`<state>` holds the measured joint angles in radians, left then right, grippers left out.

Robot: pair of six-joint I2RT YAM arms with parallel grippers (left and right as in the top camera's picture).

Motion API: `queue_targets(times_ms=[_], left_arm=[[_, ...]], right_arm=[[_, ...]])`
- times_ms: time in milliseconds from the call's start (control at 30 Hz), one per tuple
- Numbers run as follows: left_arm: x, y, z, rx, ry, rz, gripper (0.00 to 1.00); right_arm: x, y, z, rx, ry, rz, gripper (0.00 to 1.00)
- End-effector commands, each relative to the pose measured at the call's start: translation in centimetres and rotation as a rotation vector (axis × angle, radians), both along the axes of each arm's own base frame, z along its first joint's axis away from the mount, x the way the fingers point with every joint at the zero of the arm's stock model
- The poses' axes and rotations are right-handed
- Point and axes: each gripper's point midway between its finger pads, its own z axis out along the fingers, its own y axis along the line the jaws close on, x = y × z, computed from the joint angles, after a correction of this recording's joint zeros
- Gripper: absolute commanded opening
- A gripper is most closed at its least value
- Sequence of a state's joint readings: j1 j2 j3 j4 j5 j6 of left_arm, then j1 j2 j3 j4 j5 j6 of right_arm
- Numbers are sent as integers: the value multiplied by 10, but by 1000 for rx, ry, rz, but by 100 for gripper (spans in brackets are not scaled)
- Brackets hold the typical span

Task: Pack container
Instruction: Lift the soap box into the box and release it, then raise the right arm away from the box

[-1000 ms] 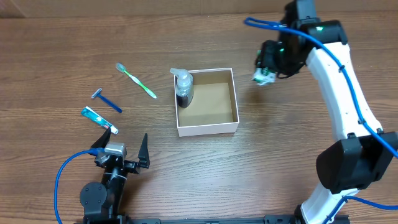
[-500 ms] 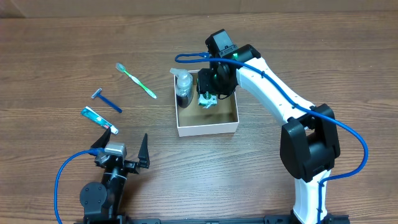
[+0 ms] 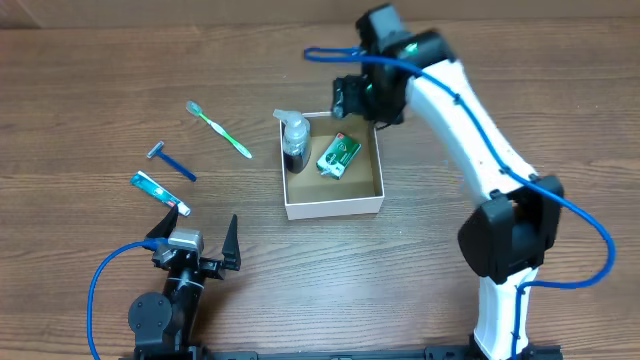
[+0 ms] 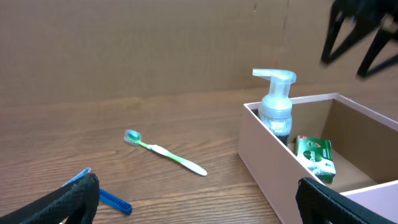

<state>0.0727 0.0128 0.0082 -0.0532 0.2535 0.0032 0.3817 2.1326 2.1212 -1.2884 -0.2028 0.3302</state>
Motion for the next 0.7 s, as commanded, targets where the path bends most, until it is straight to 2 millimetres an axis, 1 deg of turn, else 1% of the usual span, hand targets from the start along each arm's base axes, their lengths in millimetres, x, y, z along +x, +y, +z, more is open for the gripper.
queue_targets(times_ms=[0, 33, 67, 100, 133, 167, 200, 233, 300, 333, 400, 500, 600, 633, 667], left_arm=[[0, 2, 0, 12, -7, 6, 100], [0, 2, 0, 12, -8, 6, 100], [0, 2, 0, 12, -8, 6, 100], [0, 2, 0, 12, -8, 6, 100], [0, 2, 0, 12, -7, 6, 100], [0, 2, 0, 12, -7, 6, 100], [0, 2, 0, 12, -7, 6, 100], [0, 2, 0, 12, -7, 6, 100], [0, 2, 0, 12, -7, 6, 100], [0, 2, 0, 12, -7, 6, 100], [0, 2, 0, 12, -8, 6, 100], [0, 2, 0, 12, -8, 6, 100], [0, 2, 0, 12, -7, 6, 100], [0, 2, 0, 12, -8, 6, 100], [0, 2, 0, 12, -7, 6, 100]], right_arm=[[26, -58, 52, -10, -102, -110, 84], [29, -76, 52, -32, -97, -146, 85], [31, -116, 47, -82, -72, -227, 87], [32, -139, 43, -105, -52, -274, 89], [32, -158, 40, -120, -40, -313, 93], [32, -172, 40, -125, -33, -343, 98], [32, -187, 39, -134, -28, -374, 100], [31, -200, 39, -142, -22, -400, 100], [27, -218, 37, -147, 1, -437, 100], [25, -221, 37, -148, 9, -444, 100], [14, -230, 34, -156, 57, -461, 100], [7, -235, 32, -177, 82, -468, 100], [15, -235, 34, -170, 49, -470, 100], [16, -238, 34, -189, 41, -476, 100], [16, -247, 34, -235, 33, -490, 100]])
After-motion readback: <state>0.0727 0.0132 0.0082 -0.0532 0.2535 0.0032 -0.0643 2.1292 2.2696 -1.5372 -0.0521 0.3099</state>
